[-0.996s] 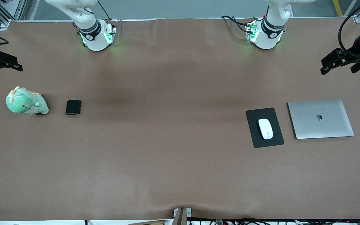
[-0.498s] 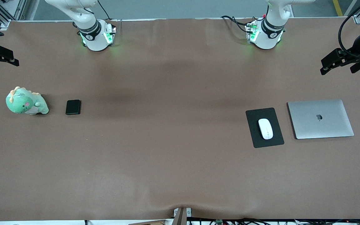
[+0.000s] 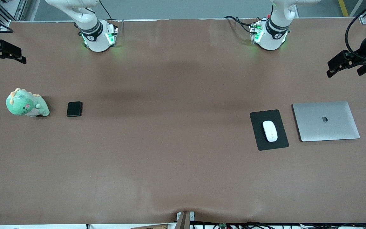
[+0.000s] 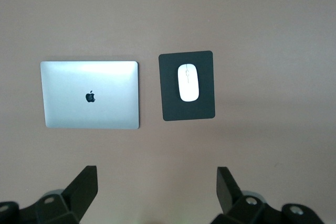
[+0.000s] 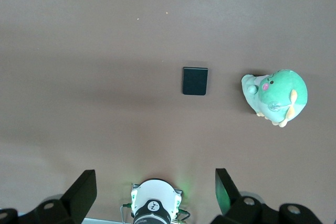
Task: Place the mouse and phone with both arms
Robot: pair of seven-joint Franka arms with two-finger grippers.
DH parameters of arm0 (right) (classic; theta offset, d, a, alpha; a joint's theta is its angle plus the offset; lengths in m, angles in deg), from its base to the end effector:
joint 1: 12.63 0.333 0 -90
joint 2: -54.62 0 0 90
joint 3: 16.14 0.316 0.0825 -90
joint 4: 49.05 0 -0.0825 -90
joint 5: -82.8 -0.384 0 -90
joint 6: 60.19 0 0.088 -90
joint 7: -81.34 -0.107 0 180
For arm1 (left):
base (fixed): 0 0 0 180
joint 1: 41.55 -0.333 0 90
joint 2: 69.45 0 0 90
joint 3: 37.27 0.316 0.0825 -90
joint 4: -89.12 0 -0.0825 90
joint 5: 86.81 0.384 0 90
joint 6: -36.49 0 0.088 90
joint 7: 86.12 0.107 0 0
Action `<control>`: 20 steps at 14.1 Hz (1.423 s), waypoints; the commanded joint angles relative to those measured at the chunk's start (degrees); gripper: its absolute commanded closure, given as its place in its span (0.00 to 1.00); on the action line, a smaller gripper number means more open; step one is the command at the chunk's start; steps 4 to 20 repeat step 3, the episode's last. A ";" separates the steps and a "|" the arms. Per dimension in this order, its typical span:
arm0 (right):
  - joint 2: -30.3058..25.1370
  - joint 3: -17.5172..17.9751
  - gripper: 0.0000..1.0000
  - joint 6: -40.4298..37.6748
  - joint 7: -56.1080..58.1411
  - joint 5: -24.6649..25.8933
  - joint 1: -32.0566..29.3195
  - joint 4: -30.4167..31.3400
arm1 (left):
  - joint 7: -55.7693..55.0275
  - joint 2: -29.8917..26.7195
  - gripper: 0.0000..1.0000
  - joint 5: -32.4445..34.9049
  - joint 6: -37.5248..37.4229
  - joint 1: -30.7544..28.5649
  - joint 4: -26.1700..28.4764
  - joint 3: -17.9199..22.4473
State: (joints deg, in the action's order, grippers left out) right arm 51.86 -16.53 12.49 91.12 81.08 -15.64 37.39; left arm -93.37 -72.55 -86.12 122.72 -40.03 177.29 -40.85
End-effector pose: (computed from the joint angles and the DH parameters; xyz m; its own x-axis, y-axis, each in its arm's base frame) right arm 0.5051 -0.0262 0.6551 0.9757 0.1210 -0.1828 0.1114 -0.9918 -0.0621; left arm 0.5289 -0.0469 0.6630 0.9990 0.0383 0.0219 0.0386 -0.9992 -0.0127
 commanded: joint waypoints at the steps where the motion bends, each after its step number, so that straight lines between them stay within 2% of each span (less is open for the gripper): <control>1: -2.69 -0.48 0.00 0.01 -0.65 -0.56 0.11 3.30 | 0.66 0.81 0.00 -0.43 -0.09 0.06 -1.59 0.06; 3: -2.43 -1.45 0.00 0.44 -0.30 0.14 1.16 1.99 | 1.09 1.07 0.00 -0.43 -0.18 0.06 -1.42 -0.03; 20: -2.43 -1.45 0.00 0.44 -0.30 0.14 1.16 1.99 | 1.09 1.07 0.00 -0.43 -0.18 0.06 -1.42 -0.03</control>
